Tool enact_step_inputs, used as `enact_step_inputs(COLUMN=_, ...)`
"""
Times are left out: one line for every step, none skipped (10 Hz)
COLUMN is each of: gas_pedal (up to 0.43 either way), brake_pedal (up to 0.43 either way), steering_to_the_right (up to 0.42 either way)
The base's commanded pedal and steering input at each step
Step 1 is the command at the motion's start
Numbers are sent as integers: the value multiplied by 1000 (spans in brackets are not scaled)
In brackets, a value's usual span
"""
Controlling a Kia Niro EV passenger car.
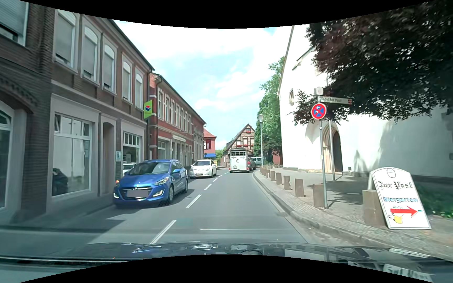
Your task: Follow the waypoints while adhering to traffic rules and regulations
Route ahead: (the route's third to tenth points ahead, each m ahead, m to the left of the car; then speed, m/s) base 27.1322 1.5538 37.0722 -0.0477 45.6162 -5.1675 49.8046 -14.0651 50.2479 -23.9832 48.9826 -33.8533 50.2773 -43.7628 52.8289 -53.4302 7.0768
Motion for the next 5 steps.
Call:
enact_step_inputs(gas_pedal=157, brake_pedal=0, steering_to_the_right=1)
enact_step_inputs(gas_pedal=157, brake_pedal=0, steering_to_the_right=1)
enact_step_inputs(gas_pedal=157, brake_pedal=0, steering_to_the_right=1)
enact_step_inputs(gas_pedal=150, brake_pedal=0, steering_to_the_right=1)
enact_step_inputs(gas_pedal=138, brake_pedal=0, steering_to_the_right=1)
